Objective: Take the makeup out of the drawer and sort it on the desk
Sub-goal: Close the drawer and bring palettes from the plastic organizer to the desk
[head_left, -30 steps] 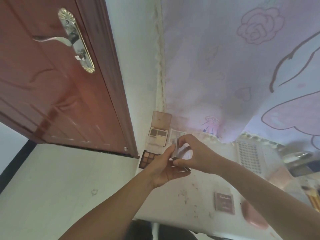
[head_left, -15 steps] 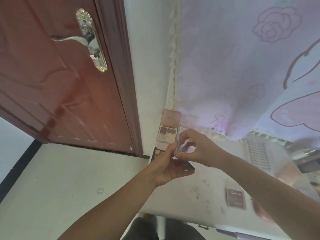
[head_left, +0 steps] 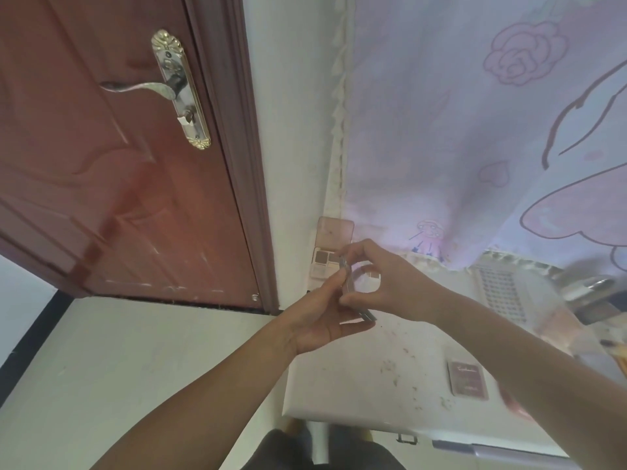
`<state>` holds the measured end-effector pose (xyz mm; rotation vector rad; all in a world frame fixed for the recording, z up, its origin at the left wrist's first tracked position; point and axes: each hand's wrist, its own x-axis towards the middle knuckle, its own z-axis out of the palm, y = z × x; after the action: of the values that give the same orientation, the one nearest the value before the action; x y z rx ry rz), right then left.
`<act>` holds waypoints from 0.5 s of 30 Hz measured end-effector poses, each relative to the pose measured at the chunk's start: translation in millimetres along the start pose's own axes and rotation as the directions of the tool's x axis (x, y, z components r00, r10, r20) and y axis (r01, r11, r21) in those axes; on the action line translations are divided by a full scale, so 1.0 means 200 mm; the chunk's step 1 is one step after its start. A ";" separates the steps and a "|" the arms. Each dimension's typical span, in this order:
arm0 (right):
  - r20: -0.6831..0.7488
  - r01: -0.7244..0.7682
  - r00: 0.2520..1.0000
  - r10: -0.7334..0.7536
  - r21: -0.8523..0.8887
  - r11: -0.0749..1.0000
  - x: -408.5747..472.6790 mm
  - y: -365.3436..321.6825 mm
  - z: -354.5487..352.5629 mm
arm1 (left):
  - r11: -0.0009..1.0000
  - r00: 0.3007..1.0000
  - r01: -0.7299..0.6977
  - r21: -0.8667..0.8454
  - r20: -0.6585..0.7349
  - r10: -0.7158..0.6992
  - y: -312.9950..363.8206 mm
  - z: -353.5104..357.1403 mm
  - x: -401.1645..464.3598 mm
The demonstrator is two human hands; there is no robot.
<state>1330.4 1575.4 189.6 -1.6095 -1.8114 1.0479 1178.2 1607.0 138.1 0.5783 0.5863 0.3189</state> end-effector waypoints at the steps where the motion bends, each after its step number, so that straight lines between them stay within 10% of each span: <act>1: -0.016 0.011 1.000 -0.011 0.003 1.000 -0.01 -0.01 0.00 | 1.000 1.000 -0.012 0.011 -0.002 0.012 0.01 0.01 -0.01; 11: -0.137 0.115 0.983 -0.123 -0.062 0.991 -0.05 -0.03 0.05 | 0.987 0.988 -0.153 0.043 -0.011 0.154 0.03 0.06 -0.02; 15: -0.069 -0.001 0.998 0.013 0.179 0.984 -0.05 -0.02 0.00 | 0.970 0.974 -0.220 0.103 -0.036 0.225 0.00 0.04 -0.02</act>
<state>1329.5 1564.9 194.2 -1.5262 -1.6181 1.1096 1179.0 1602.6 145.5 0.7356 0.5863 0.5192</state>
